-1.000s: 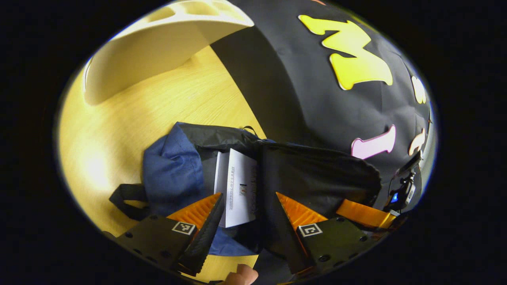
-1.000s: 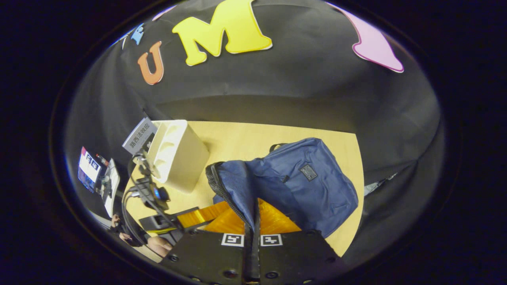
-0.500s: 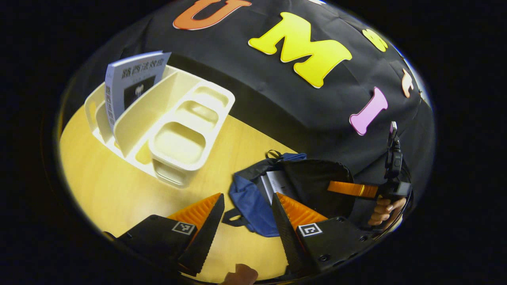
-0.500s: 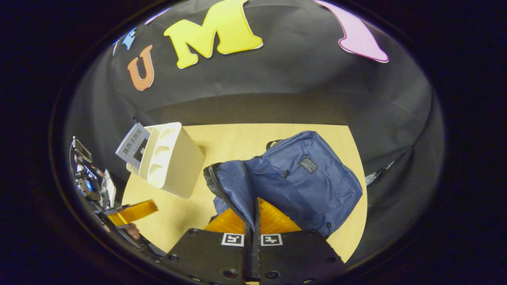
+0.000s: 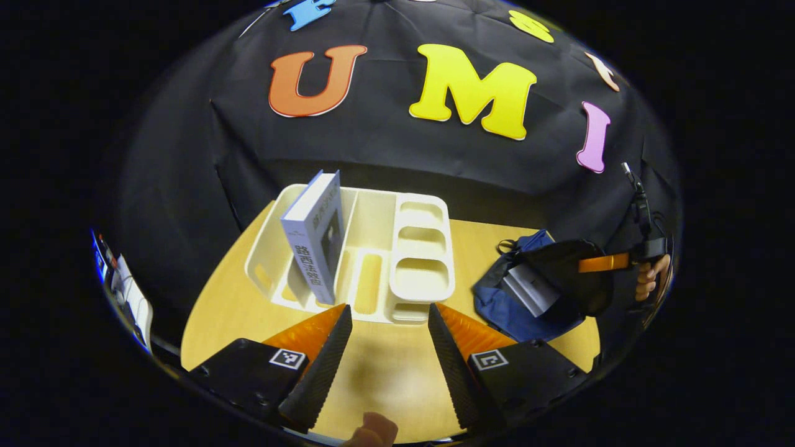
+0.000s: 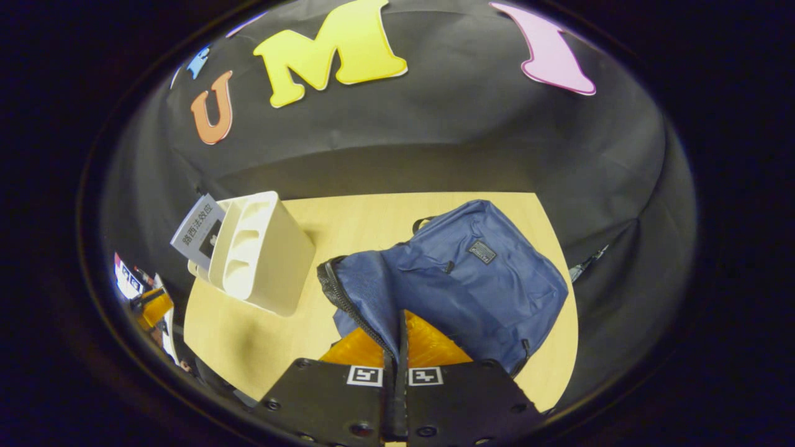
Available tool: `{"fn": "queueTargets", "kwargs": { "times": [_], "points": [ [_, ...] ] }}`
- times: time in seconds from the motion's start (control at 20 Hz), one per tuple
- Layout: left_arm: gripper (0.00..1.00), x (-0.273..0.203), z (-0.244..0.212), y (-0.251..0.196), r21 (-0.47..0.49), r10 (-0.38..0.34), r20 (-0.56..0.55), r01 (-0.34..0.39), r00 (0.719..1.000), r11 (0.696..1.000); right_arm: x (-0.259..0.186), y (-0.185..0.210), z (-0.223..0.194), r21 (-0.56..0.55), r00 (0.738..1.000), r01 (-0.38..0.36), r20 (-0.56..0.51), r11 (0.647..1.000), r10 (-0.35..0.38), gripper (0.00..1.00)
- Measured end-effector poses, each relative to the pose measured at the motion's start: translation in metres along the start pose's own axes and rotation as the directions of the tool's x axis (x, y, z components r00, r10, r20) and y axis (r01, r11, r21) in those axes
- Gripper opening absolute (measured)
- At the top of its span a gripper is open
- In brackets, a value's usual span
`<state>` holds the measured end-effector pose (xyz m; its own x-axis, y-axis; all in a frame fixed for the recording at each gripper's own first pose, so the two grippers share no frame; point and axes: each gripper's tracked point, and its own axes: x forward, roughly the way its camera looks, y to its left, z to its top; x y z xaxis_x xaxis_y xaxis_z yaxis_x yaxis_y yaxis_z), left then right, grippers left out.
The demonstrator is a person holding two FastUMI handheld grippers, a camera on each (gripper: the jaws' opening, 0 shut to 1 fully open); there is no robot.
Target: Open the schoolbag, grab two books from the bookshelf and put them into the schoolbag.
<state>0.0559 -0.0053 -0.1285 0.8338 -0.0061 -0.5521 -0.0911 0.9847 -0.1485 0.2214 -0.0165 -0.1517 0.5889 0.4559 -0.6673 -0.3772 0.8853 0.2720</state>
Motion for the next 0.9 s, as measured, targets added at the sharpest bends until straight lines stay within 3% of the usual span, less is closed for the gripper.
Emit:
{"fn": "queueTargets", "kwargs": {
  "times": [0.05, 0.15, 0.35, 0.45, 0.5, 0.9],
  "points": [
    [0.82, -0.001, 0.006, 0.013, 0.018, 0.024, 0.002, -0.024, 1.000, 1.000, 0.001, 0.001, -0.001, 0.000, 1.000, 0.003, -0.003, 1.000, -0.003, 0.01],
    [0.92, -0.005, 0.016, 0.030, 0.034, 0.047, 0.003, -0.047, 0.999, 0.998, 0.004, 0.003, -0.002, 0.005, 1.000, 0.008, -0.010, 1.000, -0.007, 0.01],
    [0.93, -0.007, 0.060, 0.057, 0.095, 0.072, 0.033, -0.074, 0.997, 0.993, 0.007, 0.005, -0.001, -0.001, 1.000, 0.018, -0.016, 1.000, -0.018, 0.00],
    [0.99, 0.002, 0.083, 0.063, 0.104, 0.070, 0.033, -0.073, 0.997, 0.992, 0.007, 0.005, -0.001, -0.001, 1.000, 0.019, -0.019, 1.000, -0.019, 0.00],
    [0.99, 0.008, 0.092, 0.066, 0.102, 0.073, 0.026, -0.075, 0.997, 0.992, 0.008, 0.005, 0.000, 0.001, 1.000, 0.020, -0.020, 1.000, -0.020, 0.04],
    [0.99, 0.086, 0.117, 0.077, 0.138, 0.056, -0.162, -0.033, 0.985, 0.990, 0.006, 0.008, -0.001, -0.008, 0.999, 0.020, -0.025, 1.000, -0.021, 0.00]
  ]
}}
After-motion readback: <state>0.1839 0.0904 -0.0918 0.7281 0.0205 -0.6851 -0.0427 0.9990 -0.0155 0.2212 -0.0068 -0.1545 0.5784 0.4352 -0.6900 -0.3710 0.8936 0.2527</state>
